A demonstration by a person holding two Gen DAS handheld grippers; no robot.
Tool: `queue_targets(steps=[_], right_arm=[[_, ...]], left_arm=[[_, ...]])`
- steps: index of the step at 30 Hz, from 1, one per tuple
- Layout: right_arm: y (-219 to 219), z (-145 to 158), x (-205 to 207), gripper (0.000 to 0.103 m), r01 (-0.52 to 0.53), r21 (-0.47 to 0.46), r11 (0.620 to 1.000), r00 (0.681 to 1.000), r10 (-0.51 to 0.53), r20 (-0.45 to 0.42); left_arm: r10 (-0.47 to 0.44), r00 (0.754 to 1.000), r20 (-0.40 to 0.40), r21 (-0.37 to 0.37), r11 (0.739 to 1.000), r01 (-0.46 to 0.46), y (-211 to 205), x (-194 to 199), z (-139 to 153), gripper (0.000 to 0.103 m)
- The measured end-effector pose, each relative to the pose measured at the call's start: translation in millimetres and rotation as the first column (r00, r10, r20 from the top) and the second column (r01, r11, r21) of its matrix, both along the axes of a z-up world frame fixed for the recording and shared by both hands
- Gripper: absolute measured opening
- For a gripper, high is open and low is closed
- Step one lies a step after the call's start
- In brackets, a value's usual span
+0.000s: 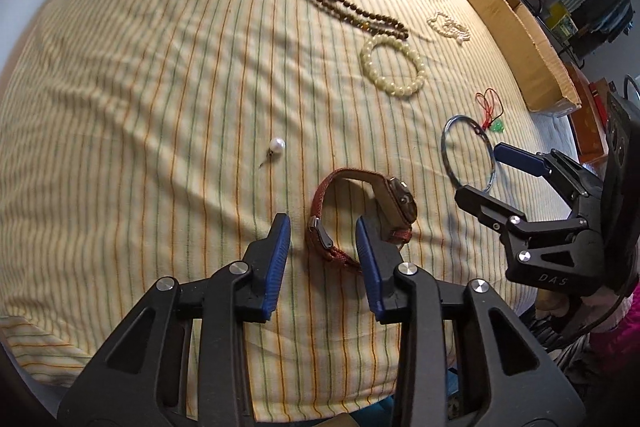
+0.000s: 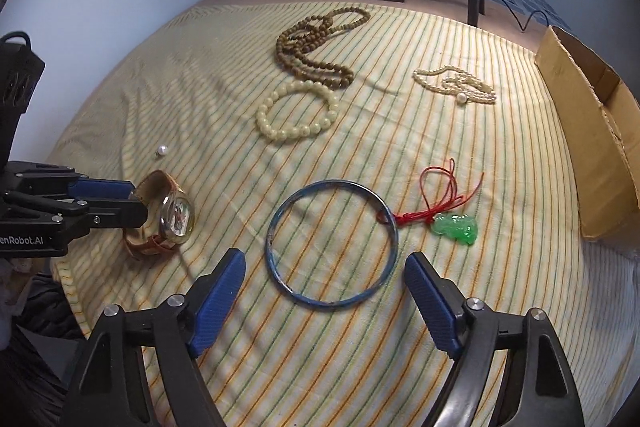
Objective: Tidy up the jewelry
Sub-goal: 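Grasp the brown leather watch with the left gripper while the right gripper grasps the blue bangle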
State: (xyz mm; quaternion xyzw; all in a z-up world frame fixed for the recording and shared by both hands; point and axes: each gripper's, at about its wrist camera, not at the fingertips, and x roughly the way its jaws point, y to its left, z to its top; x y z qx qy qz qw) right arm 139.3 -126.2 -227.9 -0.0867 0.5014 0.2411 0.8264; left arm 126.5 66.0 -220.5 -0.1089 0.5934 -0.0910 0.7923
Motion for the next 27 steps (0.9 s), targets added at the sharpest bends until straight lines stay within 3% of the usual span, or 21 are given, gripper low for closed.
queue_targets(steps=[4, 8, 17, 27], right_arm=[[6.2, -4.6, 2.2, 0.084, -0.006, -0.028, 1.000, 1.000, 0.007, 0.013], [8.5, -4.9, 2.8, 0.074, -0.005, -0.050, 0.999, 1.000, 0.006, 0.026], [4.1, -0.2, 1.1, 0.073, -0.007, -0.017, 1.000, 1.000, 0.008, 0.022], [-3.5, 22.6, -8.8, 0.073, -0.013, 0.013, 1.000, 0.997, 0.012, 0.075]], left_arm=[[0.009, 1.000, -0.011, 0.001, 1.000, -0.009, 2.0, 1.2, -4.8, 0.030], [0.007, 1.000, -0.009, 0.005, 1.000, -0.007, 1.0, 2.3, -5.3, 0.028], [-0.008, 1.000, 0.004, 0.046, 0.999, 0.008, -6.9, 9.5, -6.6, 0.011], [-0.004, 0.999, 0.043, 0.053, 0.999, 0.001, -9.0, 9.4, 5.8, 0.008]])
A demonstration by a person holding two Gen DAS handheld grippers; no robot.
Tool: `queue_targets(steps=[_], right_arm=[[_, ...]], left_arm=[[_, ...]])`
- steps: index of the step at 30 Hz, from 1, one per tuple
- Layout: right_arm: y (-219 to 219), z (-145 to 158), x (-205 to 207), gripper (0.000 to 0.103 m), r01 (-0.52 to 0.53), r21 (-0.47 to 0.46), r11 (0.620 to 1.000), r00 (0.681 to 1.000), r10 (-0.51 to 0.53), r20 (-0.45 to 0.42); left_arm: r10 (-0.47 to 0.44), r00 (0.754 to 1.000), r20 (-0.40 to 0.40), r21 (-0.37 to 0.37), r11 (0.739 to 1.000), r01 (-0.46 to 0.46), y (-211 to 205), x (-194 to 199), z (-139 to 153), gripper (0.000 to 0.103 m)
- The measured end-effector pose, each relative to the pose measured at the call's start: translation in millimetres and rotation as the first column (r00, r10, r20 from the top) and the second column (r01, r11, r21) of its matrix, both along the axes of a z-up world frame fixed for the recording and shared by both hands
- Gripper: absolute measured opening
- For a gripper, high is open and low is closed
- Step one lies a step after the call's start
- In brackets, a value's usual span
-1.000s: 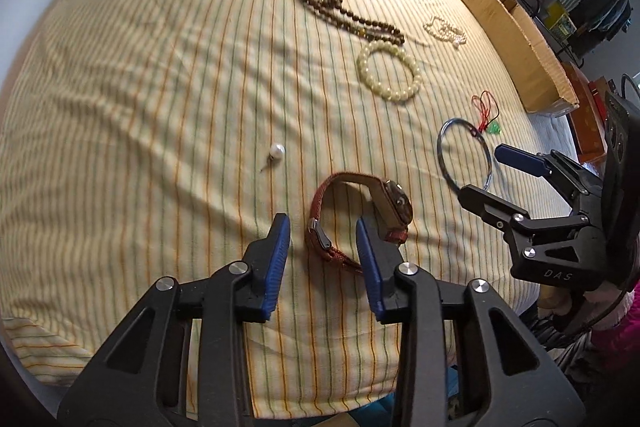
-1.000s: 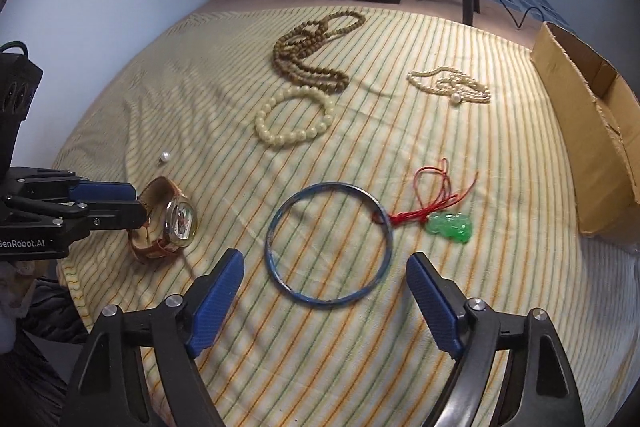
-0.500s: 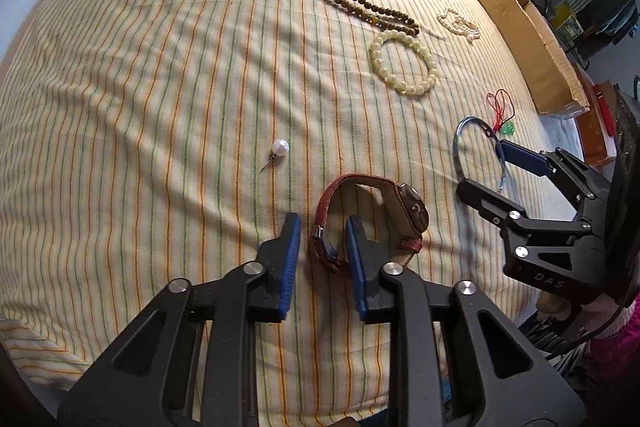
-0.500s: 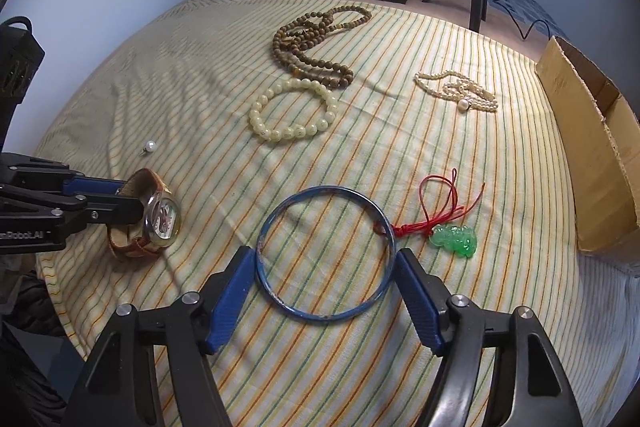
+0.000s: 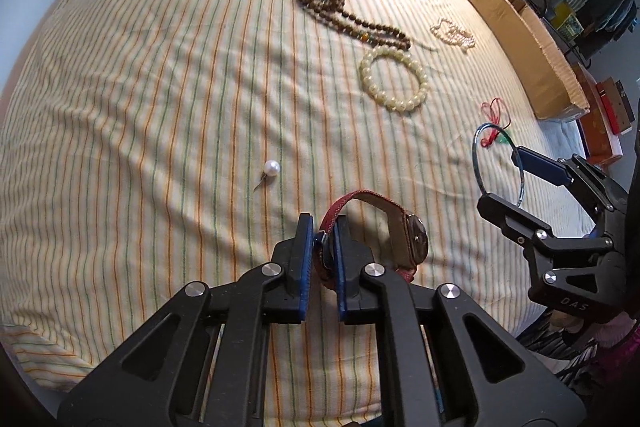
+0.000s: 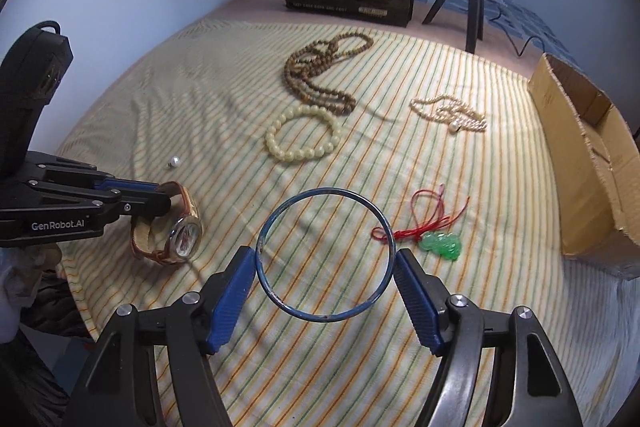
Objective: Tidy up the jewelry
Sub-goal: 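Grasp the brown leather watch with the left gripper while the right gripper grasps the blue bangle, then carry watch and bangle into the cardboard box and open both grippers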
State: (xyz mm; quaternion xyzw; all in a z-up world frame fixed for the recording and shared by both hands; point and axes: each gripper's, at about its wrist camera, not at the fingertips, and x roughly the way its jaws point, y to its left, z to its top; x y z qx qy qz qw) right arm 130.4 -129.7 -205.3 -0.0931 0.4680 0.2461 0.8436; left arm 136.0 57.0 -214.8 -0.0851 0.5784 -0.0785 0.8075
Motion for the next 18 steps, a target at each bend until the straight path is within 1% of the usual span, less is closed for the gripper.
queue_targets(steps=[7, 13, 18], right_arm=[[-15.9, 19.4, 1.0, 0.073, 0.036, 0.016, 0.999, 0.998, -0.037, 0.047], [-31.6, 40.0, 7.2, 0.073, 0.064, 0.032, 0.997, 0.994, -0.066, 0.087], [-54.3, 57.8, 17.5, 0.073, 0.117, 0.054, 0.992, 0.985, -0.123, 0.119]], left_arm=[[-0.003, 0.998, 0.056, -0.005, 1.000, 0.003, -9.4, 6.6, 19.9, 0.008], [-0.004, 0.995, 0.100, -0.031, 0.999, 0.007, -21.0, 16.5, 40.8, 0.008], [-0.009, 0.990, 0.142, -0.054, 0.998, 0.017, -33.9, 29.0, 62.8, 0.008]])
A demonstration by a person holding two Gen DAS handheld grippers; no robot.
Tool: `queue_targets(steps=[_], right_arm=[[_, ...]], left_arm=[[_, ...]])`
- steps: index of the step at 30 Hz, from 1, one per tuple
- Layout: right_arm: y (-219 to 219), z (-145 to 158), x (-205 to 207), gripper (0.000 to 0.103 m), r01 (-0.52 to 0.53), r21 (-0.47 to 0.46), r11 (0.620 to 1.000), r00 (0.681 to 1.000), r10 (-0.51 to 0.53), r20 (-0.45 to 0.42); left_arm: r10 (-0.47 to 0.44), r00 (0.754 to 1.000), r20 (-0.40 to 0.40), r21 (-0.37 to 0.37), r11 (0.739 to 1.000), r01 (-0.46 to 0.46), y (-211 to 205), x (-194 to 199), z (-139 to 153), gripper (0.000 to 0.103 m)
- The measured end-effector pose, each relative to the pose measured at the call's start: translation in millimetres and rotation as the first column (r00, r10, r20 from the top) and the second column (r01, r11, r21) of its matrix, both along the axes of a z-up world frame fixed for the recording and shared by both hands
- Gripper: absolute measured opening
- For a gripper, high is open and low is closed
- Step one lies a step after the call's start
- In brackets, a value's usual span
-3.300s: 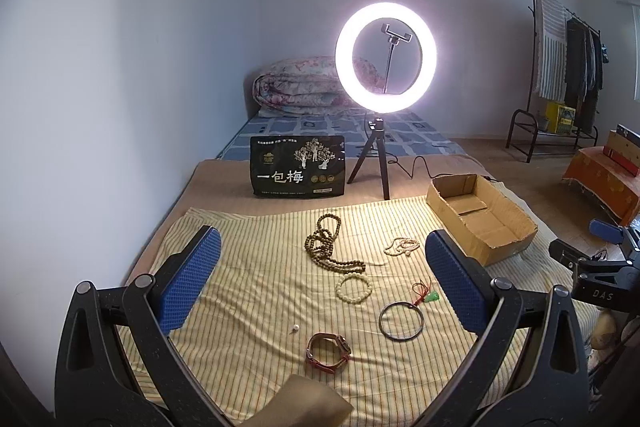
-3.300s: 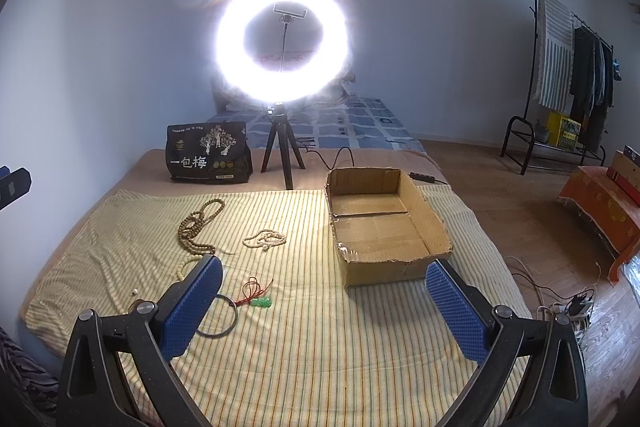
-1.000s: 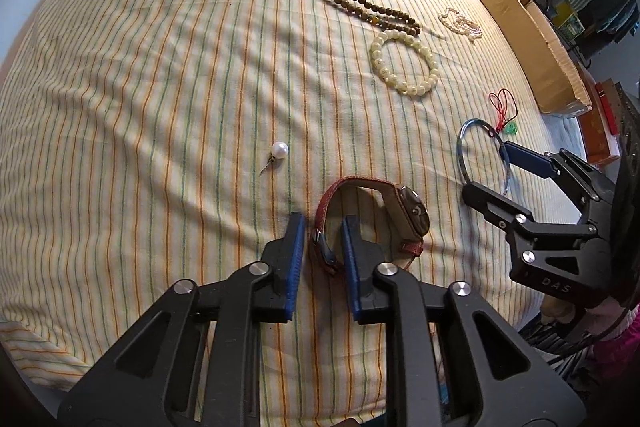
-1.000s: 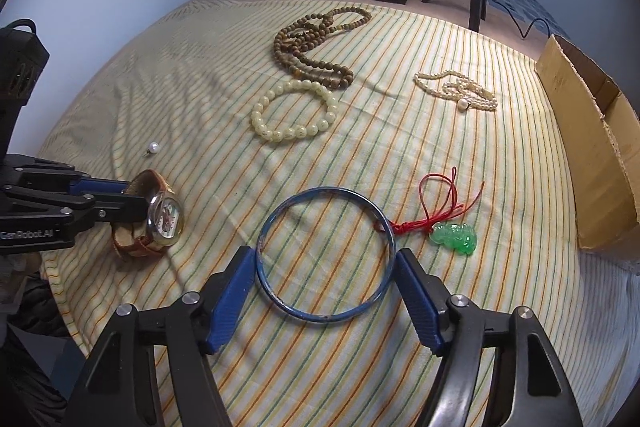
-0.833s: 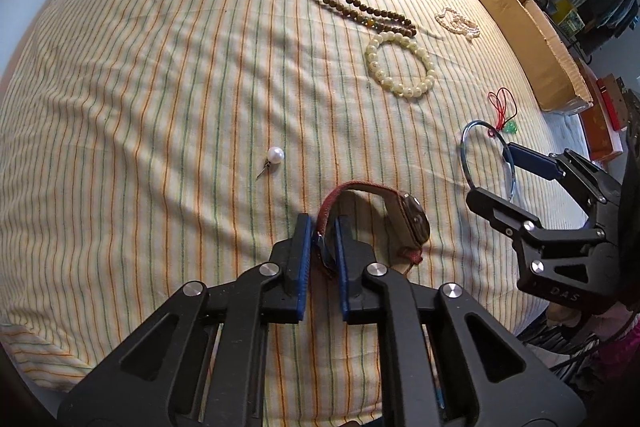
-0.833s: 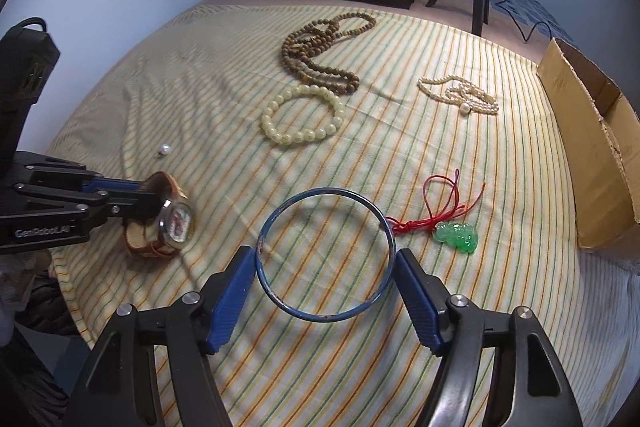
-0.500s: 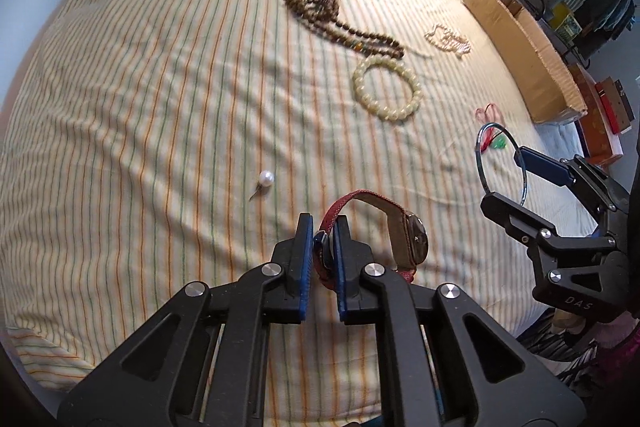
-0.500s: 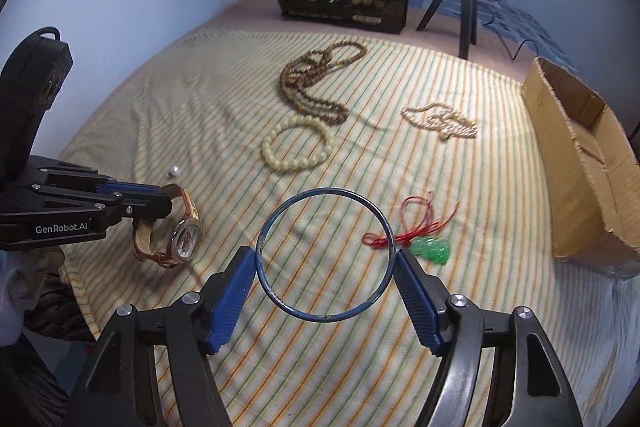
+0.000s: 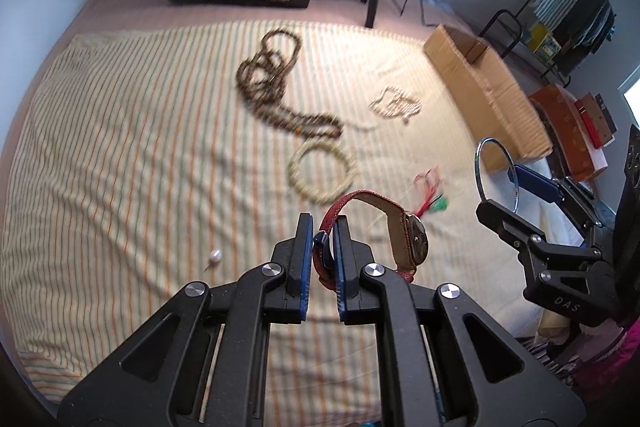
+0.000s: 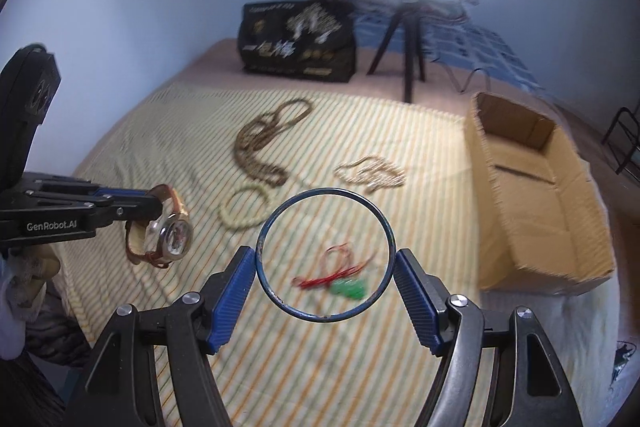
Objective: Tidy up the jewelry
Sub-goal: 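Carry watch and bangle into the cardboard box and open both grippers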
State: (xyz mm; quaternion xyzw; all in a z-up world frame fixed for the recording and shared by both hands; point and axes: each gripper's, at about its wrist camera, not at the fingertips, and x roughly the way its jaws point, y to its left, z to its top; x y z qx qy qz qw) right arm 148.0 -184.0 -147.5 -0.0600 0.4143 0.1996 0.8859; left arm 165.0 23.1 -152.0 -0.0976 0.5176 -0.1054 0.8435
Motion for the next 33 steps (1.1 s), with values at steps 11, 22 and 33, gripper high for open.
queue_targets(steps=[11, 22, 33], right_arm=[[-69.5, 29.2, 40.6, 0.073, 0.145, 0.004, 0.989, 0.988, -0.145, 0.047], [-137.2, 39.1, 82.8, 0.073, 0.270, -0.030, 0.962, 0.960, -0.267, 0.077], [-174.4, 12.5, 102.0, 0.073, 0.314, -0.088, 0.945, 0.949, -0.313, 0.031]], left_arm=[[-0.043, 0.995, 0.087, -0.040, 0.998, 0.046, -49.5, 35.6, 42.7, 0.008], [-0.084, 0.986, 0.144, -0.098, 0.990, 0.098, -111.8, 83.8, 69.8, 0.008], [-0.138, 0.981, 0.133, -0.128, 0.980, 0.155, -178.9, 136.3, 53.0, 0.008]])
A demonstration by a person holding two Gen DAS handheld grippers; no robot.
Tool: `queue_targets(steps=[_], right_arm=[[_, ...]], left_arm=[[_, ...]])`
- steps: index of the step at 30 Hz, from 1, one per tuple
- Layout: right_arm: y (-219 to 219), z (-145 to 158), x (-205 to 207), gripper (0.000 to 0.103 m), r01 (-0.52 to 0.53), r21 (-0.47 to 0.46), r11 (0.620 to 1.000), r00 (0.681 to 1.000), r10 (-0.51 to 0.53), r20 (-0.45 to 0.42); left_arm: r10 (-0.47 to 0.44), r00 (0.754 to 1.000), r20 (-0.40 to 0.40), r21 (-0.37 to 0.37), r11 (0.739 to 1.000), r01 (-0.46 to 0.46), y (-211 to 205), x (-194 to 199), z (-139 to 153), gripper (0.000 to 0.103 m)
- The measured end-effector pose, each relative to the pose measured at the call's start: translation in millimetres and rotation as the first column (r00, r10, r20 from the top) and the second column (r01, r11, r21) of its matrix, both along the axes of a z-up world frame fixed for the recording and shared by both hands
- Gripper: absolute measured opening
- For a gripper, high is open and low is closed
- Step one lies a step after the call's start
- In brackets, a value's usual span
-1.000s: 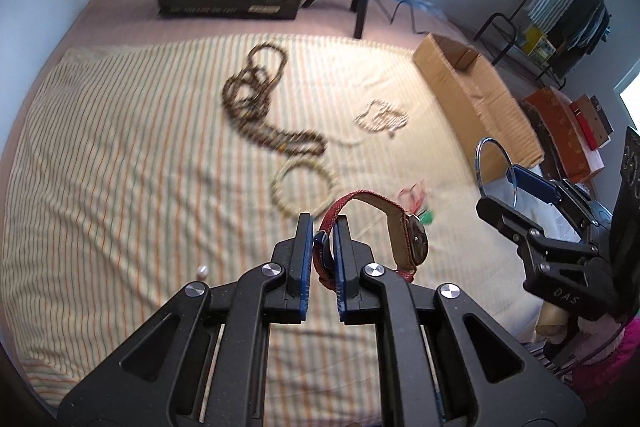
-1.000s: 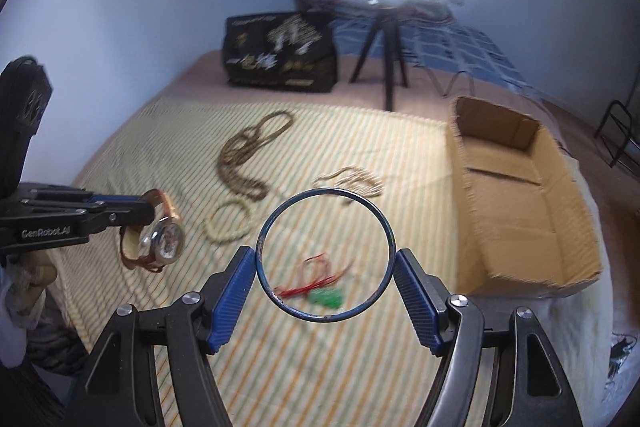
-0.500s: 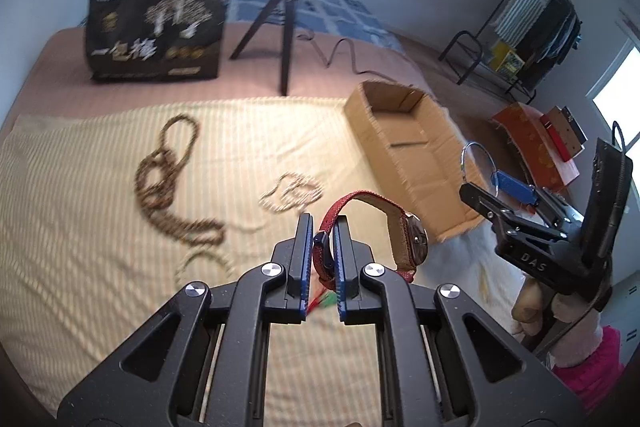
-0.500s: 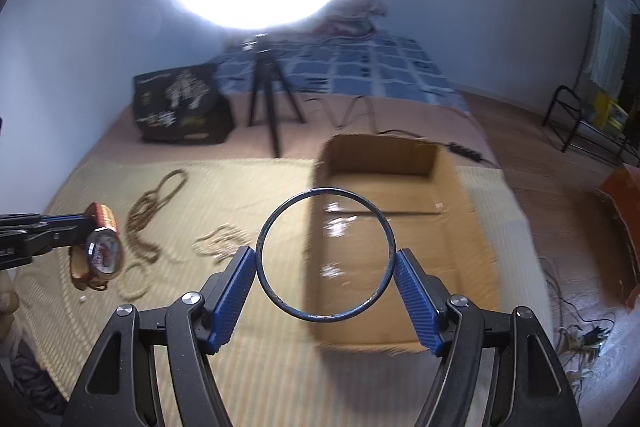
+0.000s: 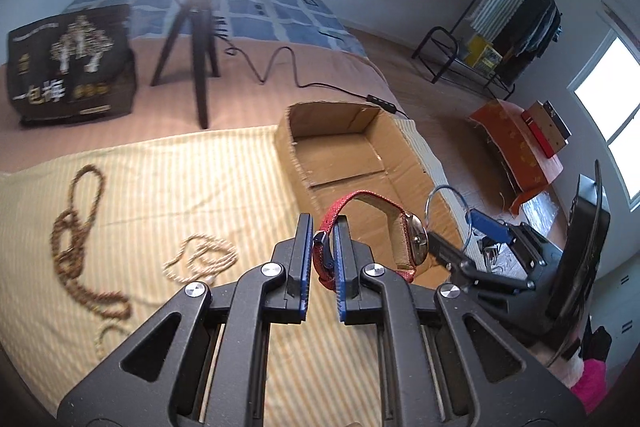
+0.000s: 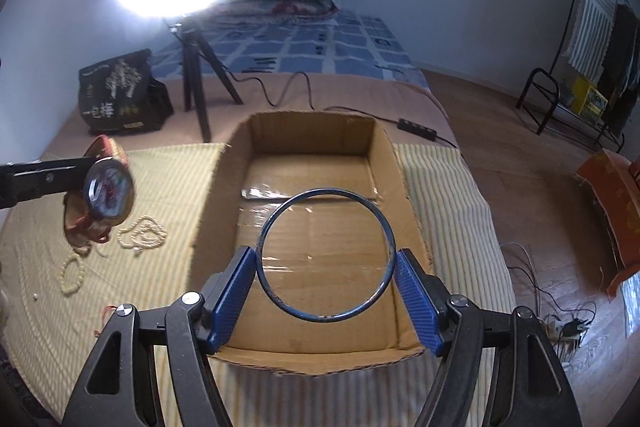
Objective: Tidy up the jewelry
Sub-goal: 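Carry watch and bangle into the cardboard box and open both grippers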
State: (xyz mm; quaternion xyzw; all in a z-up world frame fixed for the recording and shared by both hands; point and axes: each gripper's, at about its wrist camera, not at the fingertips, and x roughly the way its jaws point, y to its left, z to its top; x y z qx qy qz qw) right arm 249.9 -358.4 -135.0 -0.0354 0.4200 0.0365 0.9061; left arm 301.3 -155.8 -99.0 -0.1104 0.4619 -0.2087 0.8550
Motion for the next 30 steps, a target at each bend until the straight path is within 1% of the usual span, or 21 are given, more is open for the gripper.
queue_targets(steps=[3, 5, 9, 16, 18, 19, 20, 21, 22, 23, 28, 30], right_arm=[[-8.1, -6.2, 2.0, 0.073, 0.013, 0.008, 1.000, 1.000, -0.013, -0.016], [-12.2, -12.8, 3.3, 0.073, 0.019, 0.011, 1.000, 0.999, -0.018, -0.036], [-20.6, -22.5, 5.3, 0.073, 0.034, 0.005, 0.999, 0.998, -0.034, -0.060], [-28.8, -27.7, 5.6, 0.073, 0.047, 0.018, 0.999, 0.996, -0.045, -0.079], [-27.9, -29.4, 6.3, 0.074, 0.045, 0.015, 0.999, 0.996, -0.043, -0.083], [-27.1, -30.4, 6.1, 0.076, 0.044, 0.009, 0.999, 0.995, -0.043, -0.088], [-26.4, -30.9, 6.8, 0.080, 0.043, 0.004, 0.999, 0.995, -0.043, -0.092], [-25.7, -31.3, 7.5, 0.083, 0.043, 0.000, 0.999, 0.995, -0.043, -0.092], [-25.0, -31.0, 6.7, 0.089, 0.044, -0.005, 0.999, 0.995, -0.044, -0.089], [-24.5, -30.6, 5.7, 0.091, 0.043, -0.007, 0.999, 0.996, -0.044, -0.084], [-21.2, -27.6, 2.0, 0.091, 0.034, -0.015, 0.999, 0.997, -0.035, -0.073], [-20.5, -26.6, 1.3, 0.091, 0.034, -0.014, 0.999, 0.997, -0.035, -0.071]], left_arm=[[-0.015, 1.000, -0.012, -0.004, 1.000, 0.015, -15.4, 9.9, -7.1, 0.008], [-0.016, 1.000, -0.019, 0.000, 1.000, 0.016, -21.8, 15.2, -12.9, 0.008], [-0.010, 0.999, -0.052, -0.016, 1.000, 0.009, -29.8, 24.7, -24.5, 0.008], [0.001, 0.997, -0.072, -0.011, 1.000, -0.002, -40.6, 34.7, -38.2, 0.009], [0.001, 0.997, -0.073, -0.013, 1.000, -0.002, -40.7, 35.3, -40.0, 0.011], [0.000, 0.997, -0.074, -0.020, 1.000, -0.002, -40.3, 35.8, -39.9, 0.015], [-0.003, 0.997, -0.073, -0.030, 1.000, 0.001, -39.0, 35.9, -39.8, 0.019], [-0.003, 0.998, -0.069, -0.038, 0.999, 0.000, -37.7, 35.6, -38.8, 0.022], [0.001, 0.998, -0.066, -0.036, 0.999, -0.003, -37.0, 36.5, -37.9, 0.027], [0.002, 0.998, -0.060, -0.040, 0.999, -0.004, -35.5, 36.1, -35.8, 0.032], [0.012, 0.999, -0.038, -0.021, 1.000, -0.013, -28.6, 34.6, -26.9, 0.033], [0.015, 1.000, -0.027, -0.003, 1.000, -0.015, -25.6, 31.7, -23.8, 0.033]])
